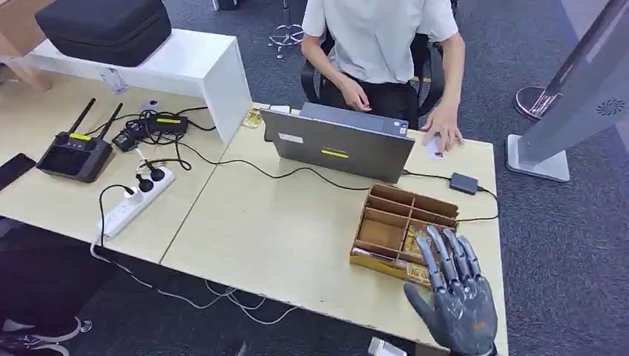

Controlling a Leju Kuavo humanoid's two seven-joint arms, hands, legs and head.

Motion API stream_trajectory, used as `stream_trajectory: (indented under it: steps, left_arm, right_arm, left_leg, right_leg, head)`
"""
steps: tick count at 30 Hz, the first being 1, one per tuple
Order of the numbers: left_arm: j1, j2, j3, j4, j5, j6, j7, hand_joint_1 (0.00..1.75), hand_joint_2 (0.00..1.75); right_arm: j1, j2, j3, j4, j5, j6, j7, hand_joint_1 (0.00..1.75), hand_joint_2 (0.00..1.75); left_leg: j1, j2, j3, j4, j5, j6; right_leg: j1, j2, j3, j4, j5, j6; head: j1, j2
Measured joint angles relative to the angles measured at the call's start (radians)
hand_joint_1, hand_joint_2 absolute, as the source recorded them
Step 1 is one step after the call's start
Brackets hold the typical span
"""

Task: Pass the card to the sensor for recognition and then transmit it.

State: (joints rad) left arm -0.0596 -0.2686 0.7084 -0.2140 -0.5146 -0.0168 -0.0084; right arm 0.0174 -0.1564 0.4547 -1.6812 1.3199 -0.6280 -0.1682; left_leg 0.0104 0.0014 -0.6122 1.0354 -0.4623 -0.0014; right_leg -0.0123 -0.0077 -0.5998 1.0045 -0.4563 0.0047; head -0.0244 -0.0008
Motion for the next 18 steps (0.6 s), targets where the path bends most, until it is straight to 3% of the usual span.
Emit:
stream_trajectory:
  steps: [3,7,18]
  left_arm:
    - [-0.004,-0.001,0.017,0.0,0.002,0.005,-0.002,0.0,1.75]
    - [-0.003,-0.001,0.031,0.0,0.001,0.008,-0.002,0.0,1.75]
    - [-0.005,-0.006,0.042,0.0,-0.016,0.006,-0.002,0.0,1.75]
  right_arm:
    - [0.106,-0.032,0.013,-0.075,-0.001,-0.03,0.029,0.0,1.75]
    - [0.161,-0.053,0.032,-0.111,-0.013,-0.029,0.046,0.0,1.75]
    - [0.182,-0.063,0.097,-0.032,-0.046,-0.034,0.069,0.0,1.75]
  left_leg:
    - [0.0,-0.005,0.003,0.0,-0.001,0.002]
    - [0.0,-0.001,0.004,0.0,-0.001,0.002]
    - [0.0,-0.001,0.005,0.0,-0.001,0.002]
  right_leg:
    - [0.0,-0.003,0.006,-0.001,-0.005,0.004]
    - [0.0,-0.001,0.006,-0.001,-0.003,0.001]
    - [0.0,-0.001,0.007,-0.001,-0.003,0.001]
  head:
    - [0.001,0.0]
    - [0.0,0.0]
    - [0.001,0.0]
